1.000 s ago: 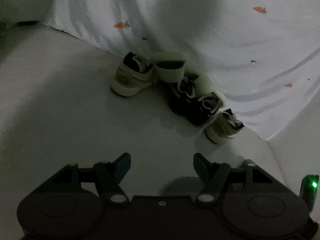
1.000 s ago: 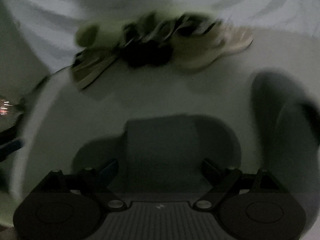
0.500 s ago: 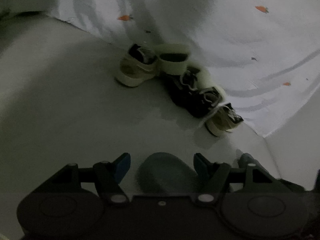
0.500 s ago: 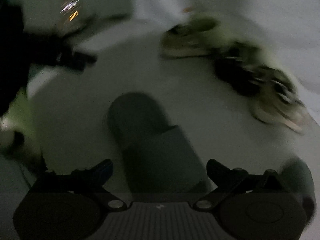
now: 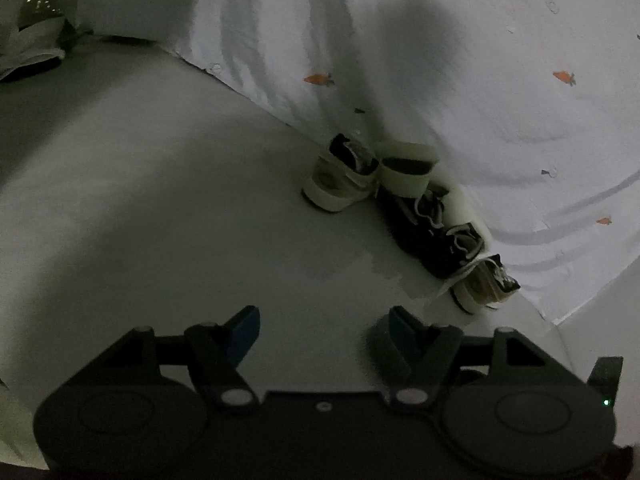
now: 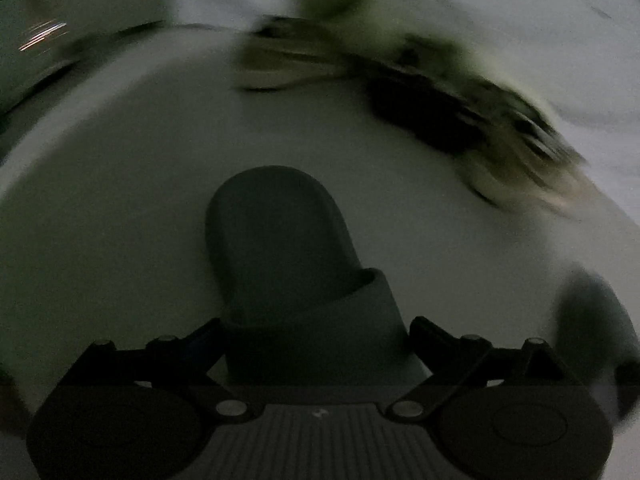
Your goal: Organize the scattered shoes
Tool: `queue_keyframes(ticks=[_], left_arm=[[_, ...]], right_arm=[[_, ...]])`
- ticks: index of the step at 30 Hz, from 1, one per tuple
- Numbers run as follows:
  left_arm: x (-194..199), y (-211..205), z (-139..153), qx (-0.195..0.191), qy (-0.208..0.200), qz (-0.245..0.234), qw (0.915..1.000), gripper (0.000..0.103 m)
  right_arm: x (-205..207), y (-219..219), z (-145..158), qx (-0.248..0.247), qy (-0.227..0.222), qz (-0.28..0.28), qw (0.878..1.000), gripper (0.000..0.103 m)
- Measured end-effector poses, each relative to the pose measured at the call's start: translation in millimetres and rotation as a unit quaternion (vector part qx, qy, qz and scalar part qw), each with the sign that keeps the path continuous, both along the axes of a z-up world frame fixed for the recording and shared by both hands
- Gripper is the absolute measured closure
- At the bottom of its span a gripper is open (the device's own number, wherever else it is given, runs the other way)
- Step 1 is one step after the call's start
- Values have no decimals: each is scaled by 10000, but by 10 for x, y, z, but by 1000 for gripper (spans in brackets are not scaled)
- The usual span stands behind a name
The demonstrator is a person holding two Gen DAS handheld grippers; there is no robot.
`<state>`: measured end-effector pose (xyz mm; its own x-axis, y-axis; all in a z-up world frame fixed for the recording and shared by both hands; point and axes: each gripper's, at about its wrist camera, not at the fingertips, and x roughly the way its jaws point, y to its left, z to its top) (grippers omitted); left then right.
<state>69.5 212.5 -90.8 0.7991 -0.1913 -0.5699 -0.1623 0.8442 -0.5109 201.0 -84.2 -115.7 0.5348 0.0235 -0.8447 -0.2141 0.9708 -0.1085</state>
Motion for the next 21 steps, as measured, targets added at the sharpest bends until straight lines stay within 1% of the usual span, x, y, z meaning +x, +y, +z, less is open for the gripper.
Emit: queue_keyframes(ticks=[1,2,3,5,7,8,10,12,15,16,20,21], left_arm=[[-1,-1,-2,-6,5,-13,10000,31],[1,-10,-3,-7,7,-49,10000,31],[5,-22,-1,-5,-3,-88,10000,31],[14,-43,-3,-30,-1,-128,9999,31],[27,-77,-4,-45,16,-173,9998,31],[29,-124,4,-9,17,-218,9998,31],[33,-217,20,63,18,-307,9995,31],[29,-308,26,121,21,-388,9992,31],[12,-507,43,175,11,-493,9986,31],[7,-556,50,178,3,-504,9986,31],[-4,-897,98,233,30,-558,9982,31],[-16,-1016,114,262,49,-596,9979,31]], right_arm=[[-47,-41,20,4,77,-295,9995,7],[-60,-81,33,33,202,-759,9969,7],[-79,-111,37,68,258,-1008,9945,7],[-142,-146,48,79,236,-892,9957,6],[-202,-198,93,253,86,-644,9976,6],[-279,-274,178,519,-88,-410,9978,6],[-353,-341,287,609,-335,-269,9972,6],[-455,-511,447,631,-901,-248,9936,5],[-492,-935,548,525,-1384,-660,9868,2],[-483,-1008,544,512,-1382,-742,9863,2],[-324,-1742,437,685,-1189,-1575,9779,2],[-312,-1881,418,744,-1199,-1680,9756,2]])
